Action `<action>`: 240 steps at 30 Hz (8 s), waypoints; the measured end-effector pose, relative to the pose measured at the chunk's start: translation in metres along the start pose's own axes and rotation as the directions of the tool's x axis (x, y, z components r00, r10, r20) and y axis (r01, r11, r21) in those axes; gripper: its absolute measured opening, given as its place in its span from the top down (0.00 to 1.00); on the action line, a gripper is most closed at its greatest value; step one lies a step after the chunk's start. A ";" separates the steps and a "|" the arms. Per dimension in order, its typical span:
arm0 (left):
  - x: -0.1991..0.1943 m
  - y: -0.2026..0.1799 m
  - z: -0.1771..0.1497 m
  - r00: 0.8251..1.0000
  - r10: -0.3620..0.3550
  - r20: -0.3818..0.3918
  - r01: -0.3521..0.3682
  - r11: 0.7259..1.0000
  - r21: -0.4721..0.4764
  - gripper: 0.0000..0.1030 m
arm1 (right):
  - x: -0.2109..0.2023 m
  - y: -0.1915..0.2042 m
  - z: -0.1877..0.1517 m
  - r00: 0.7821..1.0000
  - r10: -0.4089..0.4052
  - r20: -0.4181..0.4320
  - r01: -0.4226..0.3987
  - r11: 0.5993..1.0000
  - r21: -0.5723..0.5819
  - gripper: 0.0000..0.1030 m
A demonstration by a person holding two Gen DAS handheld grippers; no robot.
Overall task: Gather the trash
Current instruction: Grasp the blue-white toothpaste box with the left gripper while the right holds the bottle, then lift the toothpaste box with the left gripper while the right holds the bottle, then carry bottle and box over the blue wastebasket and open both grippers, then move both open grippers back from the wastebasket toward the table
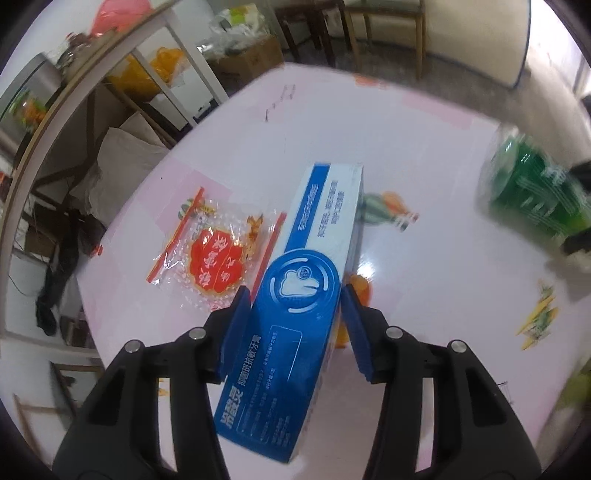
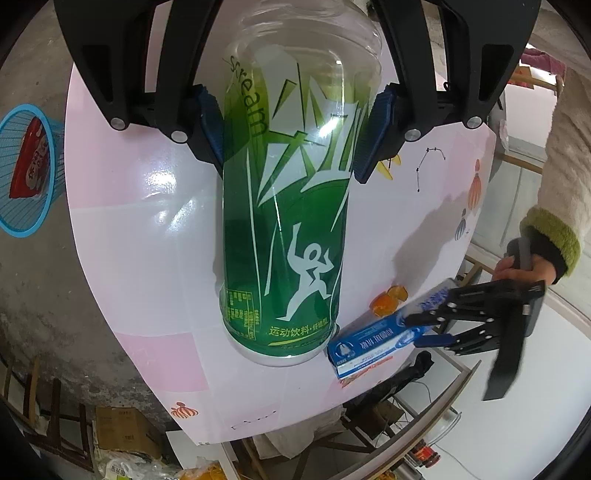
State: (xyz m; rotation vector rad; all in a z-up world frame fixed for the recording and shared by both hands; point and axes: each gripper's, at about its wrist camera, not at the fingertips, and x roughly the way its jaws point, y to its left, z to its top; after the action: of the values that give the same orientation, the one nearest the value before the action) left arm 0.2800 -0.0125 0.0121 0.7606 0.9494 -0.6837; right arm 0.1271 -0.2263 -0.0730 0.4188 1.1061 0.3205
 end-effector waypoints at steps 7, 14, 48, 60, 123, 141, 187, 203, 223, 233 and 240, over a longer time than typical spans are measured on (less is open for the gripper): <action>-0.038 0.018 -0.014 0.994 -0.026 0.108 0.049 0.976 -0.211 0.54 | 0.001 0.001 -0.003 1.000 -0.001 0.010 0.001 1.000 -0.008 0.39; -0.082 0.019 -0.091 0.980 -0.037 0.196 0.144 0.810 -0.569 0.54 | -0.001 -0.004 -0.007 1.000 0.011 0.020 -0.011 1.000 0.000 0.39; -0.078 -0.090 -0.232 0.974 -0.059 0.219 0.224 0.403 -0.887 0.46 | 0.002 -0.004 -0.004 0.998 0.021 -0.067 -0.012 0.991 0.130 0.39; -0.077 -0.102 -0.229 0.955 -0.123 0.269 0.296 0.413 -0.861 0.39 | 0.005 0.005 0.001 0.996 -0.007 -0.087 0.018 0.991 0.129 0.34; -0.084 -0.118 -0.118 0.974 0.046 0.222 0.126 0.707 -0.696 0.56 | -0.044 -0.011 -0.043 0.996 0.034 0.082 -0.042 0.995 0.088 0.38; -0.011 -0.310 0.183 0.795 -0.575 0.192 0.606 0.744 -0.282 0.56 | -0.197 -0.247 -0.178 0.899 -0.333 0.286 0.058 0.737 0.674 0.38; -0.001 -0.210 0.085 0.950 -0.271 0.157 0.313 0.818 -0.483 0.27 | -0.096 -0.410 -0.109 0.932 -0.348 0.100 0.151 0.624 0.767 0.20; -0.023 -0.159 -0.003 0.936 -0.200 0.290 0.340 0.727 -0.596 0.27 | -0.151 -0.284 -0.169 0.917 -0.363 0.163 0.164 0.719 0.676 0.20; -0.075 -0.099 -0.135 0.951 0.031 0.307 0.209 0.667 -0.715 0.24 | -0.110 -0.010 -0.009 0.959 0.001 0.285 -0.024 0.997 0.079 0.13; -0.064 -0.080 -0.173 0.951 0.053 0.304 0.205 0.626 -0.752 0.24 | -0.043 0.067 0.030 0.988 0.084 0.129 -0.087 0.996 0.012 0.14; -0.057 -0.074 -0.185 0.949 0.023 0.316 0.239 0.602 -0.762 0.29 | 0.004 0.084 0.070 0.997 0.056 0.061 -0.058 0.998 0.026 0.23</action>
State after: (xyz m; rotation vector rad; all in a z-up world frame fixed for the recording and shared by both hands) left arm 0.1146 0.1064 -0.0256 -0.2143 0.9025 -0.3829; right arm 0.1888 -0.1624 -0.0087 0.4821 1.0422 0.3415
